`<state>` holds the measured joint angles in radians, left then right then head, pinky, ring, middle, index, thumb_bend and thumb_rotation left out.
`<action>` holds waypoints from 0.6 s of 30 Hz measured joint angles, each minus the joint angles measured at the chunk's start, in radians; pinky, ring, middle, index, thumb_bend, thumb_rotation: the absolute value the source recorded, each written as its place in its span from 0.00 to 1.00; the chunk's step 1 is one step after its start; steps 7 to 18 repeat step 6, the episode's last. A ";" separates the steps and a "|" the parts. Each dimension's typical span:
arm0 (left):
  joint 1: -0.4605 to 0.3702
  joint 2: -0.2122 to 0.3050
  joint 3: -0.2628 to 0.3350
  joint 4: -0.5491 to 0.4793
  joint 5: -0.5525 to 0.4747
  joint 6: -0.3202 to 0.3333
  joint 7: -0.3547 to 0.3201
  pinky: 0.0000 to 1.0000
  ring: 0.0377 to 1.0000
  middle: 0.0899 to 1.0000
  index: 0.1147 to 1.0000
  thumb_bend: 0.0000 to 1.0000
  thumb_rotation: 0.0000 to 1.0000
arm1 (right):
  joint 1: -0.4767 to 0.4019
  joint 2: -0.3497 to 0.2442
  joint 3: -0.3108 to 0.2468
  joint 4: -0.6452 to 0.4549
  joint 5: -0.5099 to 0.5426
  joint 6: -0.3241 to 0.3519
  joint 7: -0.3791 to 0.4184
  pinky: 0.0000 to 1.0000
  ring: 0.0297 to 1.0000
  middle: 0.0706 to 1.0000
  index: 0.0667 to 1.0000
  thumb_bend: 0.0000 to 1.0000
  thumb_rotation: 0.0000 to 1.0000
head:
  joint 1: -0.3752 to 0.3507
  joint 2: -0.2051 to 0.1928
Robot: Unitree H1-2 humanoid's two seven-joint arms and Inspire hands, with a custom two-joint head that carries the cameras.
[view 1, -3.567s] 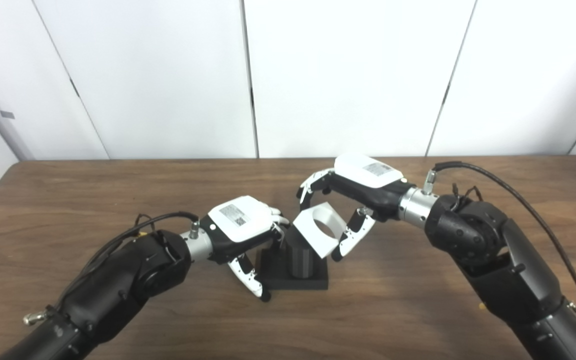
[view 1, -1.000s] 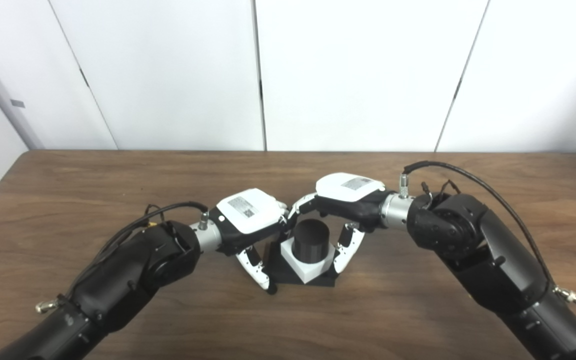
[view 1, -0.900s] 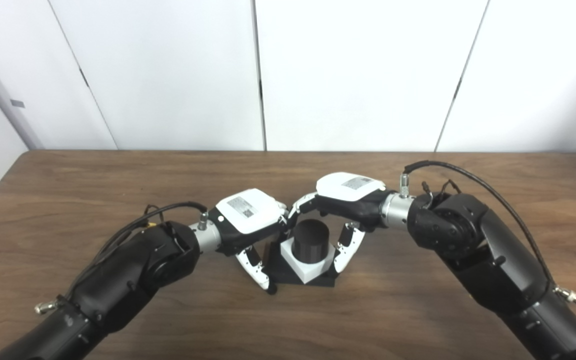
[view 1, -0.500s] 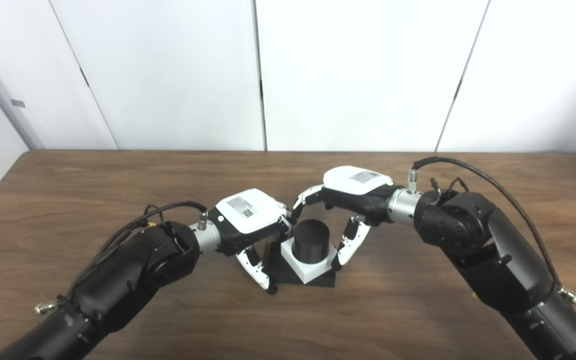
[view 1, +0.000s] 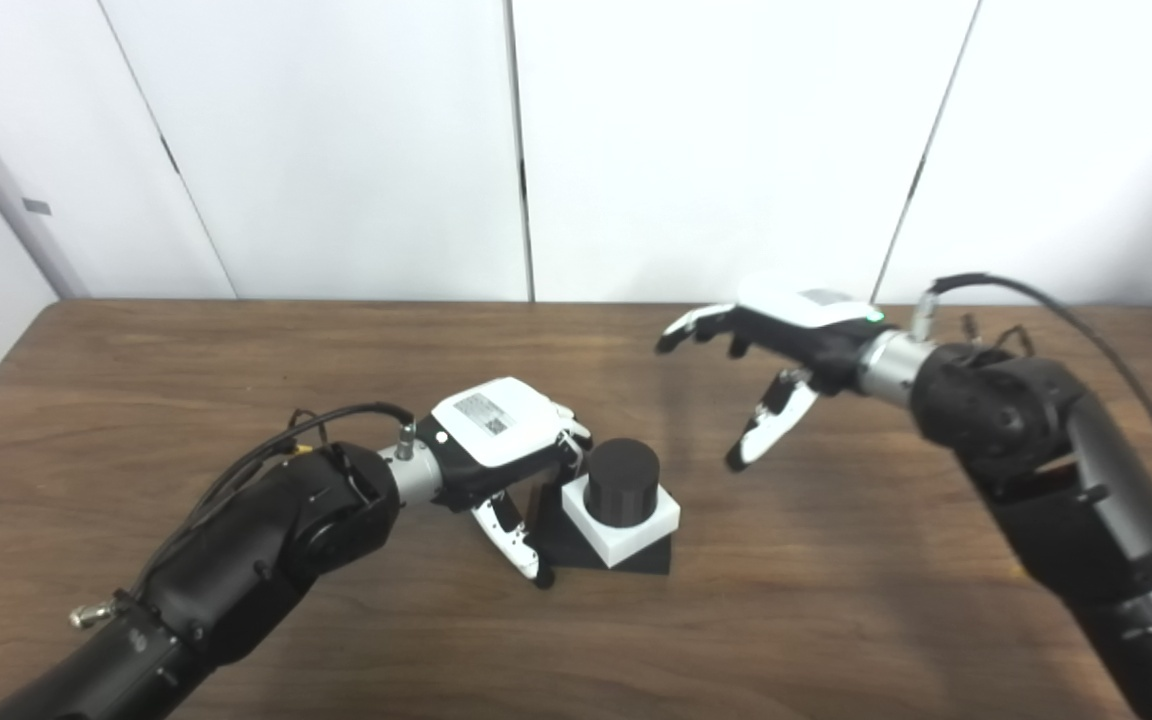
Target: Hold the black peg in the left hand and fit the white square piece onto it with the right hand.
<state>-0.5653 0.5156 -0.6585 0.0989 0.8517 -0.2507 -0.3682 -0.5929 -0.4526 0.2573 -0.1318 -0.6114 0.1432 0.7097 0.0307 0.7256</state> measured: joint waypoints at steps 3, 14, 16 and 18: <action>0.001 0.000 0.001 0.000 0.000 -0.001 0.001 0.86 0.87 0.83 0.42 0.52 0.07 | 0.003 -0.023 -0.040 -0.001 0.017 0.014 -0.013 0.67 0.82 0.83 0.77 0.82 0.07 | -0.002 0.000; 0.002 0.000 0.002 0.000 0.000 -0.002 0.001 0.87 0.87 0.83 0.42 0.52 0.07 | 0.016 -0.037 -0.092 -0.016 0.039 0.034 -0.043 0.67 0.81 0.83 0.76 0.81 0.04 | -0.005 0.000; 0.002 0.000 0.002 0.000 0.000 -0.002 0.001 0.87 0.87 0.83 0.42 0.52 0.07 | 0.016 -0.037 -0.092 -0.016 0.039 0.034 -0.043 0.67 0.81 0.83 0.76 0.81 0.04 | -0.005 0.000; 0.002 0.000 0.002 0.000 0.000 -0.002 0.001 0.87 0.87 0.83 0.42 0.52 0.07 | 0.016 -0.037 -0.092 -0.016 0.039 0.034 -0.043 0.67 0.81 0.83 0.76 0.81 0.04 | -0.005 0.000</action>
